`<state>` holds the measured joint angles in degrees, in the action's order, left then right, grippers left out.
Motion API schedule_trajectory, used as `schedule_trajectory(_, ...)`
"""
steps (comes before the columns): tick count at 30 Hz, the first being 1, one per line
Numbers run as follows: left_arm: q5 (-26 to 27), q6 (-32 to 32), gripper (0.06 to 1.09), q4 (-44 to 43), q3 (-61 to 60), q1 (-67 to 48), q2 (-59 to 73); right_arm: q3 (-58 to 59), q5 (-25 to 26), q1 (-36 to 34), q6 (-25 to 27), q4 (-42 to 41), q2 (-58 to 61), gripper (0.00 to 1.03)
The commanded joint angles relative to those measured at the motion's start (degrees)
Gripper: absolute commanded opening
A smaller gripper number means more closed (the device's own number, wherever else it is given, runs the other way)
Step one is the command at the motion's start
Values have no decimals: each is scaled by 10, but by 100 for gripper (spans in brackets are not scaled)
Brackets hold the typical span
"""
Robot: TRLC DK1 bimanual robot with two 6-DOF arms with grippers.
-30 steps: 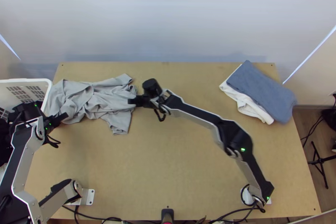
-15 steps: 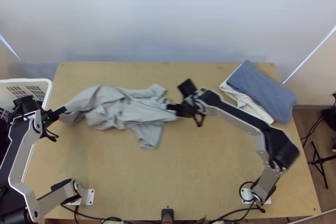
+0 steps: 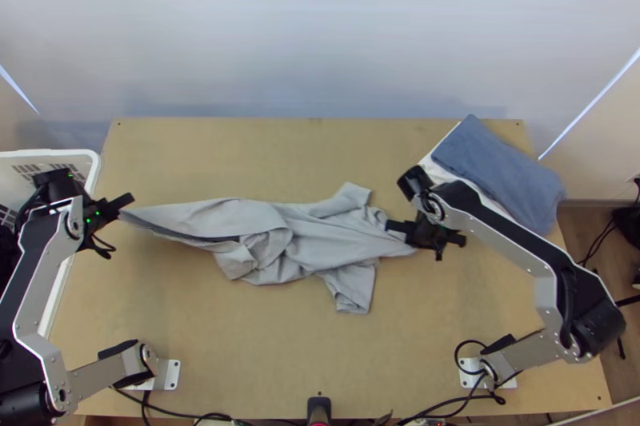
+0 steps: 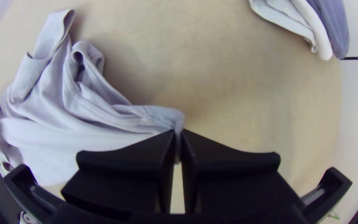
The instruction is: Fold the t-shirt
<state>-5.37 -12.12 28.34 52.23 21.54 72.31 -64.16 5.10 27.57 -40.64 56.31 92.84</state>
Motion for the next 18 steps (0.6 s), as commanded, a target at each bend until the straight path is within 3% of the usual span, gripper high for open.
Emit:
schedule_trajectory(1, 9, -7, 42, 22, 12, -57, 4, 43, 39, -16, 7, 16, -40, 3)
schedule_trajectory(4, 13, -33, 105, 23, 14, -70, 5, 46, 39, -16, 9, 12, -40, 3)
schedule_trajectory(6, 47, -54, 105, 28, 17, -65, 21, 49, 39, -16, 11, 9, -40, 3)
schedule_trajectory(13, 61, -53, 105, 61, 52, -69, 8, 52, 39, -14, 12, -16, -48, 3)
schedule_trajectory(18, 264, -136, 105, 162, 132, -69, 49, 55, 39, -12, 11, -33, -49, 3)
